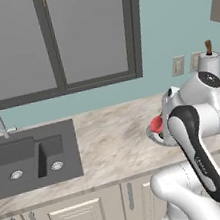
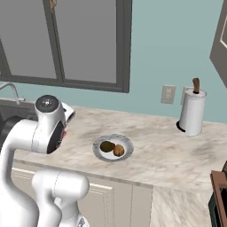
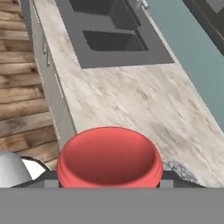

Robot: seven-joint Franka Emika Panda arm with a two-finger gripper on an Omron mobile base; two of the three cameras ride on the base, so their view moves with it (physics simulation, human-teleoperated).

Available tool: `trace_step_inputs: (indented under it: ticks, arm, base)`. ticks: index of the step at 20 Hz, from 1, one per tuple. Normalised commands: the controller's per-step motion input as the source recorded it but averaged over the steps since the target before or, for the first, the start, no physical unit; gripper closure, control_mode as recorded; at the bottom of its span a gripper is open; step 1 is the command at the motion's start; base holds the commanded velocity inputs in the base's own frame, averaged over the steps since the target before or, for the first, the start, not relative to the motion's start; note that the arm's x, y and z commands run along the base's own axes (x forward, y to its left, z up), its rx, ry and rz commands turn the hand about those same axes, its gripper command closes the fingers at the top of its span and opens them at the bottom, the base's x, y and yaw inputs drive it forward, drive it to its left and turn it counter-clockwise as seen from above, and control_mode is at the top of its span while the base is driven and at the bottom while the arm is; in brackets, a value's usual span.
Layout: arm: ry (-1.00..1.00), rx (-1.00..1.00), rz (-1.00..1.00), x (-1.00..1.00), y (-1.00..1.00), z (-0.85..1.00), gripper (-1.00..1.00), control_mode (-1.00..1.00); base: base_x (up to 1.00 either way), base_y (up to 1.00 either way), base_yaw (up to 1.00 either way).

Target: Pick the avocado and bread from the counter and place them on the plate. Then pick the jam from the cabinet and place it next to the plate. Lastly close the cabinet door.

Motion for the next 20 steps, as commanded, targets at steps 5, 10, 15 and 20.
trace_step_inputs:
  ticks: [5, 10, 15, 20]
  arm:
    - [-0.07, -0.14, 0.49, 0.0, 0.0, -0.52, 1.0, -1.0]
    - [-0.06, -0.05, 0.31, -0.01, 0.0, -0.51, 1.0, -1.0]
    - [-0.03, 0.01, -0.04, 0.1, 0.01, -0.08, 1.0, -1.0]
    - [-0.01, 0.05, -0.17, 0.15, 0.03, -0.25, 1.0, -1.0]
  base:
    - [0.0, 0.0, 0.0]
    - [0.0, 0.0, 0.0]
    - [0.0, 0.0, 0.0]
    - [0.0, 0.0, 0.0]
